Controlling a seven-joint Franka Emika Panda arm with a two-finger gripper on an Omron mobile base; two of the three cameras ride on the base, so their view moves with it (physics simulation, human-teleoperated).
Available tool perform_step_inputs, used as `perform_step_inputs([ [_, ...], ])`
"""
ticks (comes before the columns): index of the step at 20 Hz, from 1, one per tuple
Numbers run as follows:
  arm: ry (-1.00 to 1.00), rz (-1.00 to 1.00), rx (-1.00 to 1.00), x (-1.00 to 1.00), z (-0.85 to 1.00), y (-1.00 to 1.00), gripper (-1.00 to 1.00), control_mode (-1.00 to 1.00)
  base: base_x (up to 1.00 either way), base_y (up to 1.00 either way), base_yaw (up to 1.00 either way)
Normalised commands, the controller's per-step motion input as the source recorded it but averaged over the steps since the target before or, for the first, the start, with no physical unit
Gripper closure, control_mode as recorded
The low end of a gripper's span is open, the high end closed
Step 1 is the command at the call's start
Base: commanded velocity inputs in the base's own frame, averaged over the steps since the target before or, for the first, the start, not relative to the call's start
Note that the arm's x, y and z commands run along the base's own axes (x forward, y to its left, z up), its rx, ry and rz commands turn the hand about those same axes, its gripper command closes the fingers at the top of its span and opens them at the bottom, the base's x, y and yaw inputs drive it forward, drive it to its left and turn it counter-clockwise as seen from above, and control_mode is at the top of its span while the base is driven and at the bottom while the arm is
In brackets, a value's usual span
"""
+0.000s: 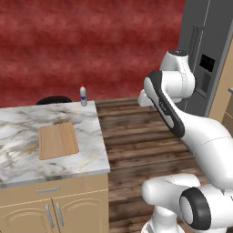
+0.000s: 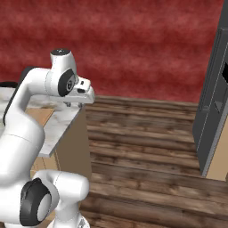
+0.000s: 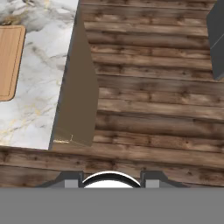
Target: Open the drawer on the left and place the cutting tools on the cutting board.
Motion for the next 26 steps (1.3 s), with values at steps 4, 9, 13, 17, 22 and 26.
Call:
perform_step_inputs([
  [4,0.00,0.00,0.00,0.01,0.00,0.00,-1.00,-1.00,0.00,0.00,0.00],
  [9,0.00,0.00,-0.01,-0.12,0.00,0.16,-1.00,-1.00,0.00,0.00,0.00],
  [13,-0.05,0.00,-0.06,-0.34,-0.06,0.67,-1.00,-1.00,0.00,0.00,0.00],
  [17,-0.17,0.00,-0.02,-0.53,-0.12,0.69,-1.00,-1.00,0.00,0.00,0.00],
  [22,-0.21,0.00,-0.01,-0.60,-0.08,0.69,-1.00,-1.00,0.00,0.00,0.00],
  [26,-0.20,0.00,-0.05,-0.66,-0.23,0.70,-1.00,-1.00,0.00,0.00,0.00],
])
